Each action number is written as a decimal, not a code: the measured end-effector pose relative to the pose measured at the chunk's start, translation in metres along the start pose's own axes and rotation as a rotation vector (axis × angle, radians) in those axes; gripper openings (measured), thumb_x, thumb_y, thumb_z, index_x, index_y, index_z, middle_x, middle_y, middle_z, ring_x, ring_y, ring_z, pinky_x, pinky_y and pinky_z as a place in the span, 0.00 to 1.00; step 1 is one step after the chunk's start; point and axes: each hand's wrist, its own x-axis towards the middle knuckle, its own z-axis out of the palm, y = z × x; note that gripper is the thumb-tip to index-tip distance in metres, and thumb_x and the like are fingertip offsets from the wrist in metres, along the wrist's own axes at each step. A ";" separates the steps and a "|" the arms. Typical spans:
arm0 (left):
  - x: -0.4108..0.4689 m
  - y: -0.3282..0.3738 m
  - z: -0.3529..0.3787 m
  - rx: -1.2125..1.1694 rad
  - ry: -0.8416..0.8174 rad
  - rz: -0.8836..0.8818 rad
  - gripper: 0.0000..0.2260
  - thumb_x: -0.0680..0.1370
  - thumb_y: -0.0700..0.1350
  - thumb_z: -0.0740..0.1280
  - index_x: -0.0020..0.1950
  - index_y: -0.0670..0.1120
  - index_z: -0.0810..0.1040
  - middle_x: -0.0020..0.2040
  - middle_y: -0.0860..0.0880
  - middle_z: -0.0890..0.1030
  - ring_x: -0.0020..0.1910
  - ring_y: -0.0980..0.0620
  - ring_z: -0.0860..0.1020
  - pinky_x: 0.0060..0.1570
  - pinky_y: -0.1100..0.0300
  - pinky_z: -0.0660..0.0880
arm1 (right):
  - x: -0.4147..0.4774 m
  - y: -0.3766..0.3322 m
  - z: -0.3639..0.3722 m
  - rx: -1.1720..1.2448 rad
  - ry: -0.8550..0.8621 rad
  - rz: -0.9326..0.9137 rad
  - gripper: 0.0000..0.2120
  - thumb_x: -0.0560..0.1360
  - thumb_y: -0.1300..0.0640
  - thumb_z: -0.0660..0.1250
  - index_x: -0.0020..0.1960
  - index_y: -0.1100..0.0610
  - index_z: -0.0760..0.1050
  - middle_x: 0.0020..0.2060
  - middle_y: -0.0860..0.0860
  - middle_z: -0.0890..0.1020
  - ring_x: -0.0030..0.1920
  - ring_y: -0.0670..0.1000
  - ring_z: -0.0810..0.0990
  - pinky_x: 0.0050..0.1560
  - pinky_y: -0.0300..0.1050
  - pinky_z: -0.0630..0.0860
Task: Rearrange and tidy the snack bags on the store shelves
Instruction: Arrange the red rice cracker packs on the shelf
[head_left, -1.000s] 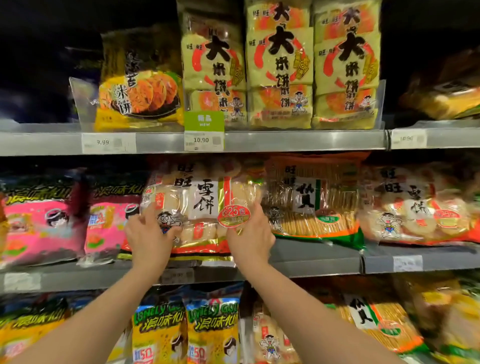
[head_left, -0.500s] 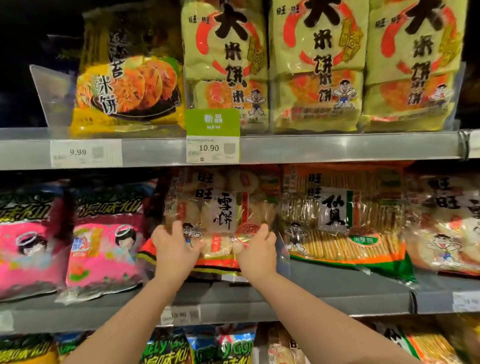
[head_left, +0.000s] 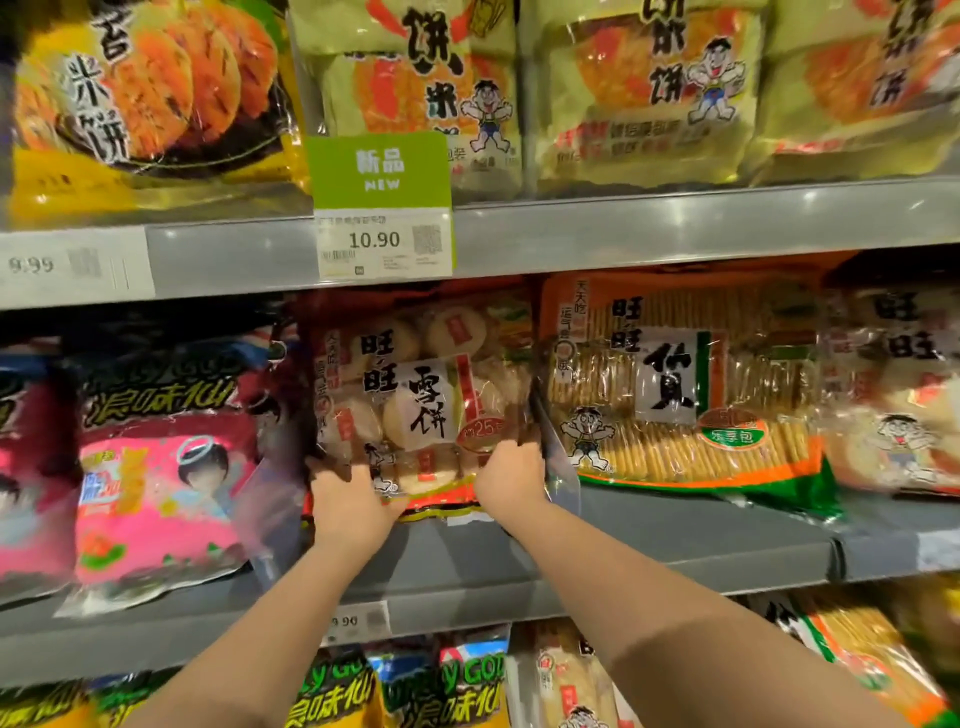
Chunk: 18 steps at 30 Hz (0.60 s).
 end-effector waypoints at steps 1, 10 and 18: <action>-0.007 0.004 -0.004 -0.068 0.026 -0.001 0.31 0.72 0.60 0.68 0.65 0.40 0.66 0.62 0.34 0.66 0.62 0.37 0.66 0.61 0.51 0.68 | -0.010 0.000 -0.001 0.124 0.038 0.017 0.14 0.76 0.60 0.60 0.61 0.61 0.69 0.62 0.60 0.69 0.63 0.59 0.68 0.65 0.50 0.68; -0.103 0.036 -0.026 -0.258 0.097 0.242 0.34 0.76 0.54 0.65 0.77 0.48 0.53 0.76 0.35 0.49 0.75 0.38 0.52 0.72 0.48 0.56 | -0.122 0.011 -0.016 0.482 0.132 -0.169 0.34 0.77 0.61 0.62 0.77 0.57 0.48 0.77 0.56 0.46 0.77 0.55 0.49 0.73 0.46 0.57; -0.212 0.047 0.003 -0.337 -0.026 0.371 0.26 0.80 0.51 0.58 0.76 0.47 0.56 0.74 0.40 0.60 0.73 0.41 0.60 0.68 0.47 0.62 | -0.229 0.066 -0.005 0.552 0.148 -0.103 0.25 0.80 0.59 0.55 0.76 0.56 0.54 0.74 0.53 0.61 0.73 0.52 0.62 0.70 0.44 0.61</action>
